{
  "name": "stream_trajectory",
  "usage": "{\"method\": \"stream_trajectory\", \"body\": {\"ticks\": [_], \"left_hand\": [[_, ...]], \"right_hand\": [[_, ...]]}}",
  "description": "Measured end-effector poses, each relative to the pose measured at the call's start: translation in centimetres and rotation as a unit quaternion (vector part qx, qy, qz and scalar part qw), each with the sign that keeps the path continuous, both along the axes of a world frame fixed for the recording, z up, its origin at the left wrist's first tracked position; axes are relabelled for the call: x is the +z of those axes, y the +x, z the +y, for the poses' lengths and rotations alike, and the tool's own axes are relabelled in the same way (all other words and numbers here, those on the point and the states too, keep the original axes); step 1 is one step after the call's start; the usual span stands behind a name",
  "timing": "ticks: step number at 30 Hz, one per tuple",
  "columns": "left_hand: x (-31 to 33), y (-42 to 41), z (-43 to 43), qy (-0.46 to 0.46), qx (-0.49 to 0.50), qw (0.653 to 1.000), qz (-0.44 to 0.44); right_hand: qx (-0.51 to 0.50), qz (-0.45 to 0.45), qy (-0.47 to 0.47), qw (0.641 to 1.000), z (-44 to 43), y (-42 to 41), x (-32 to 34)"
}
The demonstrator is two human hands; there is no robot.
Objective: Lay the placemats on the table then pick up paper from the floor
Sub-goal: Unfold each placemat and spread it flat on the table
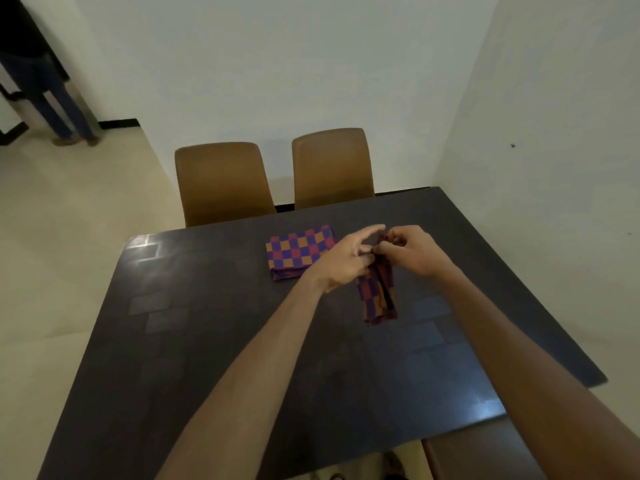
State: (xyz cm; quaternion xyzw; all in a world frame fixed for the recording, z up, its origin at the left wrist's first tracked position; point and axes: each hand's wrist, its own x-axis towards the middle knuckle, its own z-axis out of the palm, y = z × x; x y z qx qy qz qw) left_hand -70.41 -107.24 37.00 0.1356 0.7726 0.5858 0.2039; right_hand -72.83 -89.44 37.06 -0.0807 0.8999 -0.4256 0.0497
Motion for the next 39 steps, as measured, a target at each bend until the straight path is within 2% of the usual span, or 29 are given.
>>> {"method": "stream_trajectory", "body": {"ticks": [3, 5, 9, 12, 17, 21, 24, 27, 29, 31, 34, 35, 37, 39], "left_hand": [[0.0, -0.4, 1.7, -0.047, 0.019, 0.998, 0.047], [0.7, -0.6, 3.1, -0.027, 0.018, 0.999, 0.033], [2.0, -0.4, 5.1, -0.003, -0.057, 0.998, 0.005], [2.4, -0.7, 6.3, -0.039, -0.085, 0.994, 0.048], [2.2, -1.5, 6.4, -0.080, -0.034, 0.989, 0.121], [2.5, -2.0, 5.9, -0.184, -0.034, 0.968, 0.165], [2.7, -2.0, 6.6, -0.243, -0.084, 0.958, 0.125], [2.5, -1.5, 6.1, -0.286, -0.150, 0.946, 0.017], [1.5, -1.3, 5.1, -0.309, -0.170, 0.936, 0.005], [0.4, -0.8, 4.5, -0.288, -0.150, 0.945, 0.023], [0.0, -0.2, 5.4, -0.176, -0.043, 0.983, 0.036], [0.0, -0.1, 5.9, -0.126, 0.004, 0.991, 0.033], [0.1, -0.3, 6.9, -0.052, 0.079, 0.995, 0.028], [0.1, -0.4, 7.7, -0.024, 0.119, 0.992, 0.033]], "right_hand": [[0.023, 0.000, -0.012, 1.000, 2.2, 0.4, 0.1], [0.015, -0.007, -0.030, 0.999, 3.7, 0.5, -0.1], [-0.029, -0.013, -0.090, 0.995, 6.4, 1.1, -0.3], [-0.007, -0.020, -0.087, 0.996, 7.9, 1.0, 0.4], [0.141, -0.036, 0.002, 0.989, 10.5, 0.0, 1.5], [0.099, 0.002, 0.142, 0.985, 12.6, -1.0, 1.5], [0.079, 0.056, 0.219, 0.971, 12.4, -1.2, 0.7], [0.028, 0.130, 0.204, 0.970, 12.4, -1.6, -0.5], [-0.003, 0.143, 0.191, 0.971, 13.3, -2.2, -1.5], [-0.025, 0.148, 0.202, 0.968, 13.9, -2.3, -2.3], [-0.024, 0.131, 0.208, 0.969, 13.4, -1.6, -2.9], [0.006, 0.105, 0.168, 0.980, 12.8, -1.1, -2.5], [0.085, 0.006, 0.021, 0.996, 11.3, 0.3, -1.1], [0.147, -0.055, -0.030, 0.987, 10.4, 1.2, -0.8]]}}
